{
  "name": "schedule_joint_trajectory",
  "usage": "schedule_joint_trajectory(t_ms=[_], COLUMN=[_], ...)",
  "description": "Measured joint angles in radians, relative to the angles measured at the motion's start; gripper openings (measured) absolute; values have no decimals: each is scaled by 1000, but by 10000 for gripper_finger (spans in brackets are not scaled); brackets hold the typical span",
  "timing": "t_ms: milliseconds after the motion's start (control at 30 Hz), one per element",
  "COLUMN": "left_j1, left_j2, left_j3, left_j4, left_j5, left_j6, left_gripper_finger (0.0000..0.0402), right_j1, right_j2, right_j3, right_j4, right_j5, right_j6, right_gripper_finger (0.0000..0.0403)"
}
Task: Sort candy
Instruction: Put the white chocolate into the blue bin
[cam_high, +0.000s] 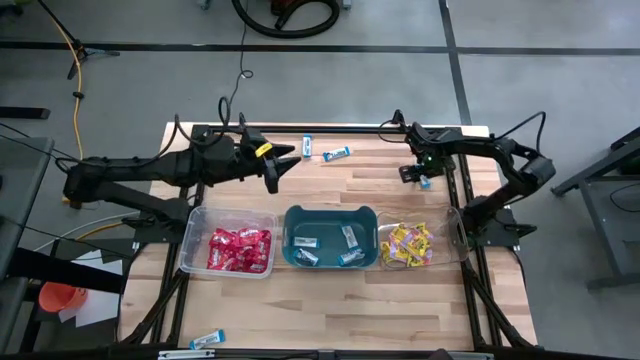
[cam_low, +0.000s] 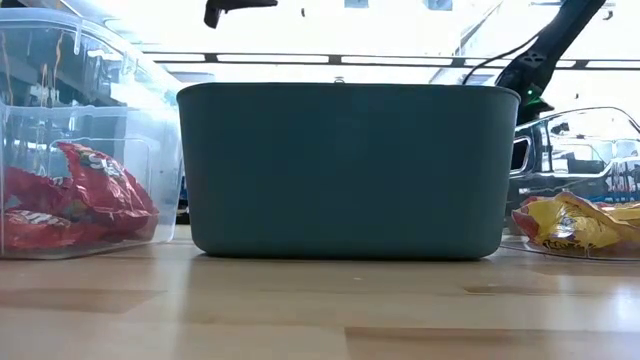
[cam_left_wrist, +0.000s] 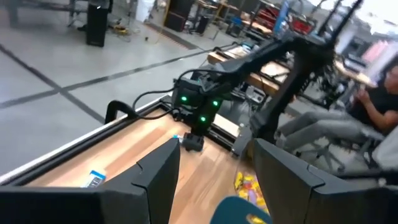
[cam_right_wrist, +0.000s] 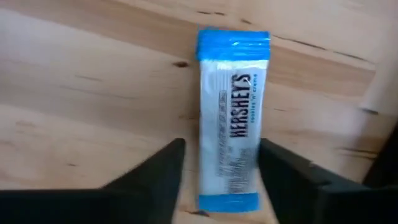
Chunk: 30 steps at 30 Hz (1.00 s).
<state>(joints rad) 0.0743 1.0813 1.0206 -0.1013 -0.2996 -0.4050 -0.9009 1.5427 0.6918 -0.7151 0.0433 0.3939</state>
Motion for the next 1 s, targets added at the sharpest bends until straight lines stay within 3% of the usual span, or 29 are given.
schedule_joint_trajectory(t_ms=[133, 200, 367, 433, 600, 733, 867, 1000], left_j1=[24, 27, 26, 26, 31, 37, 50, 52], left_j2=[7, 7, 6, 6, 6, 6, 6, 6], left_j3=[0, 0, 0, 0, 0, 0, 0, 0], left_j4=[-4, 1, 1, 1, 1, 1, 2, 2], left_j5=[-1, -1, -1, -1, -26, -86, -106, -106], left_j6=[-62, -77, -83, -83, -57, -25, -20, -20], left_gripper_finger=[191, 191, 191, 191, 191, 191, 191, 191], right_j1=[1, 1, 1, 14, 106, 288, 552, 783], right_j2=[-4, -17, -91, -149, -301, -392, -420, -397], right_j3=[0, 0, 27, 57, 105, 118, 119, 121], right_j4=[3, 3, -38, -20, 9, 39, 136, 353], right_j5=[-4, -12, -100, -155, -361, -462, -470, -428], right_j6=[-51, -72, -103, -111, -114, -77, -24, 42], right_gripper_finger=[73, 33, 36, 19, 8, 3, 3, 4])
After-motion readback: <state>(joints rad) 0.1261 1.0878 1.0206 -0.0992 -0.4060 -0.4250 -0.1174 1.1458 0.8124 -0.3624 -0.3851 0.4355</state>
